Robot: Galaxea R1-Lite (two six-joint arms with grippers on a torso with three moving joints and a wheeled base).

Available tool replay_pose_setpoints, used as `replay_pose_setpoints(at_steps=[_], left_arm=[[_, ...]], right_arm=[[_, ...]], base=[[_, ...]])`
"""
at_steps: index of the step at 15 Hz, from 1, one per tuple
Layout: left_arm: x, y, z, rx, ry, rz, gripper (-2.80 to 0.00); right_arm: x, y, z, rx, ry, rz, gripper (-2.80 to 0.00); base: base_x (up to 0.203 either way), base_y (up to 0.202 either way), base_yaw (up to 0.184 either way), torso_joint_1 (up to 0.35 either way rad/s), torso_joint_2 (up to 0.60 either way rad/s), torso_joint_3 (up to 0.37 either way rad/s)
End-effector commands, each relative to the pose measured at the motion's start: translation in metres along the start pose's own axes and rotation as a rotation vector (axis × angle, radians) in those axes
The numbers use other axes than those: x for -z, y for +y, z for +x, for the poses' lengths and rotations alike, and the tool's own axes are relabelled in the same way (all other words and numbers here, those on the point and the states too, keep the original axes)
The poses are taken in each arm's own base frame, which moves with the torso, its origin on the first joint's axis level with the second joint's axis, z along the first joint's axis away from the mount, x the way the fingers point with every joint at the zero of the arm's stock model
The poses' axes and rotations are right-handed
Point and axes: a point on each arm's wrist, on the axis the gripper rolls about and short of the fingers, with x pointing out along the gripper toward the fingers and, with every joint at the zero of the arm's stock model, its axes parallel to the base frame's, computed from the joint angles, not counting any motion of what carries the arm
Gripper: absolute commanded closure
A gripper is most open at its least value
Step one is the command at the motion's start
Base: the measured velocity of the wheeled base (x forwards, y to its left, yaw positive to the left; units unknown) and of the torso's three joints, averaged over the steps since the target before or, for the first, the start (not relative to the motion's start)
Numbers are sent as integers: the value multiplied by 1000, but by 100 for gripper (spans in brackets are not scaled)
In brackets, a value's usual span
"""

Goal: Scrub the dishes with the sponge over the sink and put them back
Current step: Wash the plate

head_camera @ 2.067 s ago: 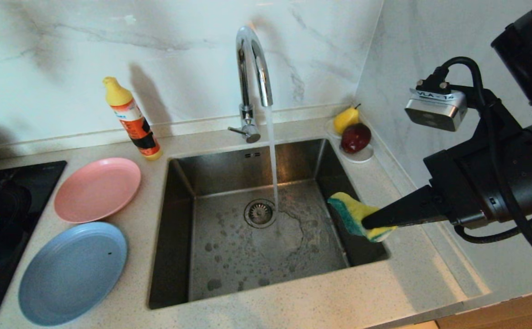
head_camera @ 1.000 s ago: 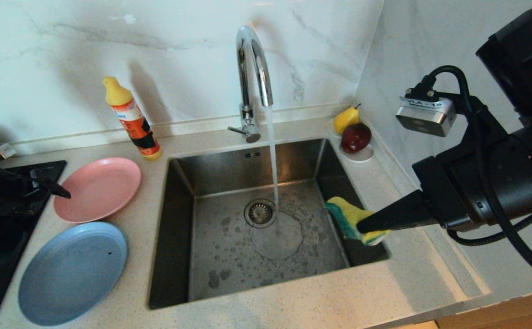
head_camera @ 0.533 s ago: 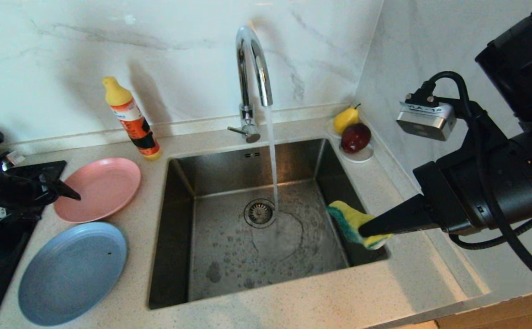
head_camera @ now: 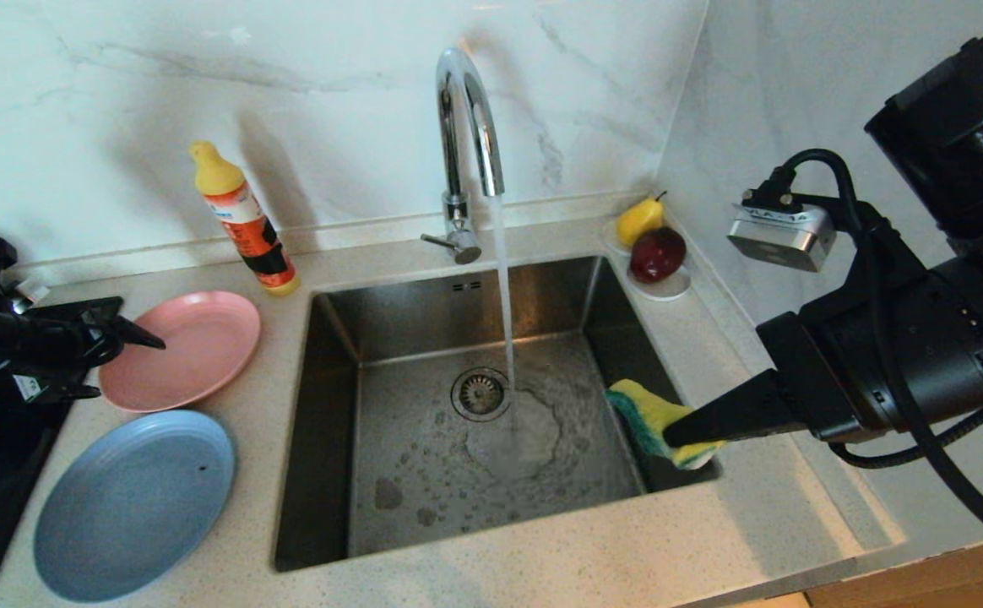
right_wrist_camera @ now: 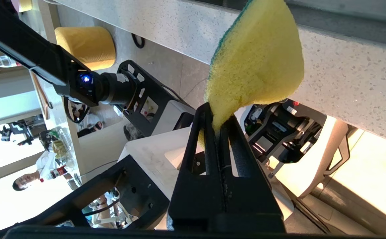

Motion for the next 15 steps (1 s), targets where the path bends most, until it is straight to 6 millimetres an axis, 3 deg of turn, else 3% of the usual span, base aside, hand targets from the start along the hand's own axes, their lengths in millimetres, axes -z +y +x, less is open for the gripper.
replay_pose_setpoints(at_steps=[1, 10, 13, 15], left_arm=[[-2, -2, 0, 41, 5, -29, -280], [-7, 0, 10, 48, -4, -23, -280], [-24, -12, 2, 12, -63, 14, -280], [-24, -22, 5, -92, -70, 109, -280]], right_arm=[[0, -1, 1, 2, 5, 6, 0], [2, -3, 3, 7, 17, 9, 0], [4, -4, 2, 9, 21, 12, 0], [4, -4, 2, 9, 21, 12, 0]], base=[[0, 0, 0, 0, 0, 0], [0, 0, 0, 0, 0, 0], [0, 0, 0, 0, 0, 0], [0, 0, 0, 0, 0, 0]])
